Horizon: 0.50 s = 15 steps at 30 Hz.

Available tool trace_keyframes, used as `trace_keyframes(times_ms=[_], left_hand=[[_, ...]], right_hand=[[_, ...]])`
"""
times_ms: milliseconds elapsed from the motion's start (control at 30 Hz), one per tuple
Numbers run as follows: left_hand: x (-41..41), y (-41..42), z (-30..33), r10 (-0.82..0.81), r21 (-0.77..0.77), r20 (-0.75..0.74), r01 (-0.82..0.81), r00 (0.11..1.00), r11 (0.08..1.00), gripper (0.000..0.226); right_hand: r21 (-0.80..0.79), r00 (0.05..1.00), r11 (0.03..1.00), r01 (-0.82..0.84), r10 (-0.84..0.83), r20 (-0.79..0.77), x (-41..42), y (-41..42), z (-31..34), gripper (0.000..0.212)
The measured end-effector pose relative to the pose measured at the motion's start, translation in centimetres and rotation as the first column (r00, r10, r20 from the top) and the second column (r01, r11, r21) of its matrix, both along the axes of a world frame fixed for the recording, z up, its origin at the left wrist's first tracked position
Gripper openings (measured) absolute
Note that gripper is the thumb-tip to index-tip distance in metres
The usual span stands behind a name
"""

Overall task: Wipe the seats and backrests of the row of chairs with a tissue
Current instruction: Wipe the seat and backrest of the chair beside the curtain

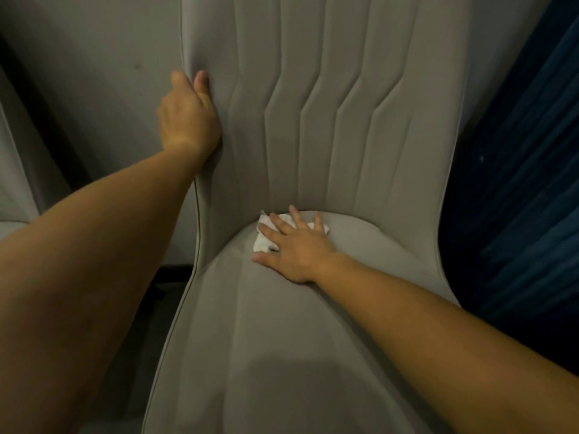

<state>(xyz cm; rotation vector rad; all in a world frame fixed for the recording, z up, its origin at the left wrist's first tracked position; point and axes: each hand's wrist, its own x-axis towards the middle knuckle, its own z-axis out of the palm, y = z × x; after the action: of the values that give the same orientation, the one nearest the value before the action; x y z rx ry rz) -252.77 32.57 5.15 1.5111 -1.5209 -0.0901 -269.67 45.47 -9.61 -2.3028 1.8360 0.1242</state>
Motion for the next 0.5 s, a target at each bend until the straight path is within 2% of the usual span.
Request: trace_keyframes(times_ms=[200,500], left_hand=[[-0.4,-0.1,-0.1,0.016,-0.001,0.018,-0.016,1.0,1.0,0.05],[-0.5,0.5,0.6,0.039,0.061,0.073,-0.044,0.997,0.997,0.048]], right_hand=[[-0.016,0.997,0.999,0.037,-0.035,0.065,-0.2,-0.7,-1.2,0.066],[-0.019,0.983,0.999,0.051,-0.046,0.18,-0.1,0.6,-0.9,0.064]])
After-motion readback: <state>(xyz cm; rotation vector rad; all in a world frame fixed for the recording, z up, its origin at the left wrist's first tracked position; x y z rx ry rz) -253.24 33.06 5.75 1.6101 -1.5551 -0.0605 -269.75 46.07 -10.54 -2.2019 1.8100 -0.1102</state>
